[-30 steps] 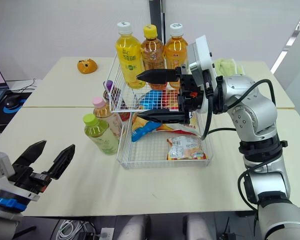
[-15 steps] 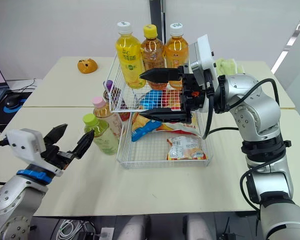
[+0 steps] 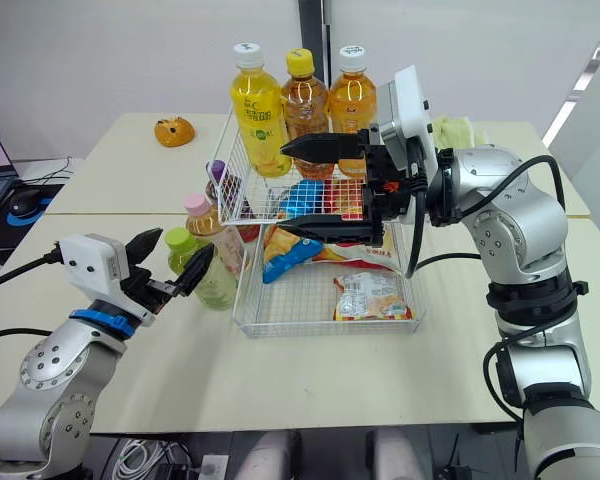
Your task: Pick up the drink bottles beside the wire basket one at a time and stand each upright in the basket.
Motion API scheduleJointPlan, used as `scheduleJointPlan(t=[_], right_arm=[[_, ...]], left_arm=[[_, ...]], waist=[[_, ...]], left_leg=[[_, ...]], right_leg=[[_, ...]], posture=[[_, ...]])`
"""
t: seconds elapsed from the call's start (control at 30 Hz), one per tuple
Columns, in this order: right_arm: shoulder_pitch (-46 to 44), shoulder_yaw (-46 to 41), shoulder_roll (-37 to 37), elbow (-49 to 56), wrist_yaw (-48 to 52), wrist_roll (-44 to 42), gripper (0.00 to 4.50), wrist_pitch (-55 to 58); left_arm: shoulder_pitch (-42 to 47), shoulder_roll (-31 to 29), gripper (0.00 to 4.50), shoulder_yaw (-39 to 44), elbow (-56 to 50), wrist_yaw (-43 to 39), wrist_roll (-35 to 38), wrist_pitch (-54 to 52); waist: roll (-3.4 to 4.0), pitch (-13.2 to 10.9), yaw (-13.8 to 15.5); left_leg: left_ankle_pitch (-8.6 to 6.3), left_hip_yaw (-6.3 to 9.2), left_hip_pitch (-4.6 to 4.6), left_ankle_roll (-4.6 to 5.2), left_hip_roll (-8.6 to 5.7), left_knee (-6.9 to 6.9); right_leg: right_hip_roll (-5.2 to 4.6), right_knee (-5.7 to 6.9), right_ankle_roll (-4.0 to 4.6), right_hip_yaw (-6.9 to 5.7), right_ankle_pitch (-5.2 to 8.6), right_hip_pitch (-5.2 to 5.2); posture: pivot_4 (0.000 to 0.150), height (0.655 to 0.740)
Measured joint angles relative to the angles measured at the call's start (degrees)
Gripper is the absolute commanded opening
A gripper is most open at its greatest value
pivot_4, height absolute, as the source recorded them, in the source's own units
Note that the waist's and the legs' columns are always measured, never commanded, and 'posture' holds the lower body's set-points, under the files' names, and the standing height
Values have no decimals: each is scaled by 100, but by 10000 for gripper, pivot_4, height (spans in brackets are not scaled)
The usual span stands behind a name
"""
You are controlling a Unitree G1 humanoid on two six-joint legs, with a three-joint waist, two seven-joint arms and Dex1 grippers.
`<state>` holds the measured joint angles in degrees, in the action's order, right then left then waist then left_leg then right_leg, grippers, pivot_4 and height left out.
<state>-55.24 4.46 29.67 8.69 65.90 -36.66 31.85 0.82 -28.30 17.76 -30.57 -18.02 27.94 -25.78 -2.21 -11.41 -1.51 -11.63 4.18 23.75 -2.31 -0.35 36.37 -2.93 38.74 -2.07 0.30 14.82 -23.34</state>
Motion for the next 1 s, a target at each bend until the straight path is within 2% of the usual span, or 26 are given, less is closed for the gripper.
scheduleJointPlan(t=[0.67, 0.77, 1.0], right_arm=[[16, -10, 150, 192, -185, -46, 45000, 121], [16, -11, 151, 192, -203, -46, 45000, 121], [17, -12, 153, 193, -225, -49, 45000, 121]], left_arm=[[345, 109, 44676, -209, 311, -66, -198, 124], [357, 109, 39391, -212, 311, -78, -198, 117], [370, 110, 17120, -212, 259, -96, -189, 97]], waist=[[0, 0, 1], [0, 0, 1], [0, 0, 1]], left_leg=[[0, 4, 1, 0, 1, -1], [0, 4, 1, 0, 1, -2], [0, 4, 0, 0, 1, -2]], right_leg=[[-1, 0, 0, -2, 0, 0], [-1, 0, 0, -2, 0, 0], [-1, -1, 0, -2, 0, 0]], posture=[[1500, 7400], [1500, 7400], [1500, 7400]])
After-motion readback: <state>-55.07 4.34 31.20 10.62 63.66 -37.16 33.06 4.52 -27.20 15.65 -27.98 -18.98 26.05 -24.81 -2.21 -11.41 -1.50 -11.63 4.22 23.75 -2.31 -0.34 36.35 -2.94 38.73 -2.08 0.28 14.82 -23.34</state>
